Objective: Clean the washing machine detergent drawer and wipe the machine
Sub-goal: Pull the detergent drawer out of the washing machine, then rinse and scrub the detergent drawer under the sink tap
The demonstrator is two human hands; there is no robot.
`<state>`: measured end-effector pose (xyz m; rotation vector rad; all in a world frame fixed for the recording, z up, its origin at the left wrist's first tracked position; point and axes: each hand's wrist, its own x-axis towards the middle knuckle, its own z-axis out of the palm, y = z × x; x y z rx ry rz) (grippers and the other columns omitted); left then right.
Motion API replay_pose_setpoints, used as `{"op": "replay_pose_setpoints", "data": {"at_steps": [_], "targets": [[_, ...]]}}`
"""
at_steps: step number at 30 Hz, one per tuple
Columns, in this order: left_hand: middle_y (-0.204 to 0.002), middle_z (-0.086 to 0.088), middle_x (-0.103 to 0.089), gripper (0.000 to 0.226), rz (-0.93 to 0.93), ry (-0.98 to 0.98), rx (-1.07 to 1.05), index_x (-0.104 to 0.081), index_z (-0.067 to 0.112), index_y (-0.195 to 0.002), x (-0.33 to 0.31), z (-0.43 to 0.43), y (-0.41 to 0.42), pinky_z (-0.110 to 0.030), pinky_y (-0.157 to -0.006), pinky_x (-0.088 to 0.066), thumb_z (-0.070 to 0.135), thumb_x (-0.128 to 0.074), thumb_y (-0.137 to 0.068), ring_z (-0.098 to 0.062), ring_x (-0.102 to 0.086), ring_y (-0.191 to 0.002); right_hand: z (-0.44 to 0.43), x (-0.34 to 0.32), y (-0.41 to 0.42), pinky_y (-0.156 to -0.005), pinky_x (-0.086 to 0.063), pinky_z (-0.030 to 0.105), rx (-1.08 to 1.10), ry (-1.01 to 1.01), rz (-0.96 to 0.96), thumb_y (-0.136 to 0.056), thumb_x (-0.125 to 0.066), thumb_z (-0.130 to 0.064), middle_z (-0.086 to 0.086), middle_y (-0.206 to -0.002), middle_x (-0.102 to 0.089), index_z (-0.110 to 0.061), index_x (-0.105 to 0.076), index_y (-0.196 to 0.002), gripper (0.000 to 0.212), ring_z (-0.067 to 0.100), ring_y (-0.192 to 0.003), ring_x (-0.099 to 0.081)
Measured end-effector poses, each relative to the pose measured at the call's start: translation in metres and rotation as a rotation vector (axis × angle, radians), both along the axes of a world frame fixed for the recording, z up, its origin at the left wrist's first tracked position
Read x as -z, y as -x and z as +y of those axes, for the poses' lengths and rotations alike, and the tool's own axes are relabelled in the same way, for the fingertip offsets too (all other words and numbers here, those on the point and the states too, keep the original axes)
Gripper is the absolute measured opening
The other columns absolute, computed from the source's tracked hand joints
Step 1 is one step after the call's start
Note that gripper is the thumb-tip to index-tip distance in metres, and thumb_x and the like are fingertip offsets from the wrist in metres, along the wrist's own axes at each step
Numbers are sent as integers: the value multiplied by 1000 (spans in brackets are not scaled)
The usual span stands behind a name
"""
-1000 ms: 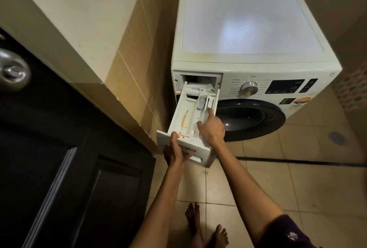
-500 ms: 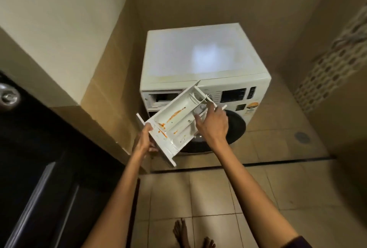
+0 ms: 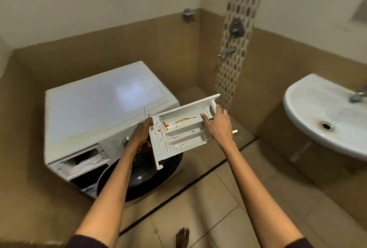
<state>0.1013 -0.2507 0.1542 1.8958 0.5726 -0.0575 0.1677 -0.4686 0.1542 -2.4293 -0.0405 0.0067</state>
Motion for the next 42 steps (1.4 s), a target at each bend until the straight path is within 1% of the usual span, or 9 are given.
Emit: {"op": "replay_pose_setpoints", "data": {"at_steps": [4,10,14,18,21,24,33,39,42], "targets": [[-73,-15,-60,36,22,64,182,-52,10,-76,-14,-41,-76,-27,-53,-38,41,-37,-83,-29,-52,-66,-51,-9,-32,-100,-36,38,182,-19,13,-94,-49,-40,19,-135,-41,1,-27,-143,67,34,-124,-42],[-76,-11,-62,47,-32,-42,418,-56,10,-71,-29,-111,-185,-28,-58,-43,42,-30,-94,-25,-56,-67,-120,-19,-66,-103,-34,39,465,-43,19,-94,-50,-37,23,-137,-40,2,-31,-141,64,36,-128,-40],[-95,-14,-65,58,-68,-143,557,-66,2,-93,-33,-170,-243,-30,-64,-41,52,-37,-91,-26,-59,-80,-167,-21,-75,-100,-38,39,652,-86,15,-94,-50,-36,22,-133,-43,2,-36,-136,59,38,-123,-44],[-81,-10,-62,53,-86,-154,665,-64,2,-83,-28,-232,-279,-27,-52,-37,50,-42,-91,-21,-55,-65,-211,-21,-81,-103,-34,37,798,-101,22,-94,-50,-34,22,-137,-41,2,-37,-136,57,37,-127,-40],[-73,-9,-60,55,-87,-138,743,-60,4,-71,-21,-277,-303,-30,-55,-35,53,-44,-90,-21,-51,-63,-247,-17,-90,-102,-35,35,884,-107,36,-95,-50,-34,22,-136,-42,3,-39,-135,56,37,-126,-42],[-62,-3,-54,56,-86,-126,790,-49,10,-58,-17,-322,-327,-29,-53,-32,56,-45,-90,-18,-47,-57,-283,-12,-103,-98,-37,34,937,-115,69,-95,-48,-35,22,-132,-45,2,-41,-132,53,37,-122,-45],[-57,0,-42,56,-107,-145,888,-35,16,-54,-2,-460,-408,-27,-50,-27,59,-45,-89,-15,-37,-50,-398,12,-161,-97,-39,38,1038,-139,101,-94,-49,-36,21,-127,-47,1,-44,-129,52,37,-117,-49],[-63,-4,-48,53,-57,-131,895,-44,13,-61,25,-528,-443,-28,-55,-33,58,-45,-89,-19,-46,-57,-460,30,-192,-95,-41,39,1077,-150,144,-94,-49,-37,21,-127,-48,1,-44,-128,51,37,-116,-49],[-55,-3,-44,57,-20,-132,899,-40,13,-57,45,-554,-460,-29,-56,-32,60,-44,-88,-20,-43,-53,-483,45,-205,-95,-40,37,1094,-173,194,-95,-47,-38,20,-129,-46,0,-42,-131,53,37,-118,-47]]}}
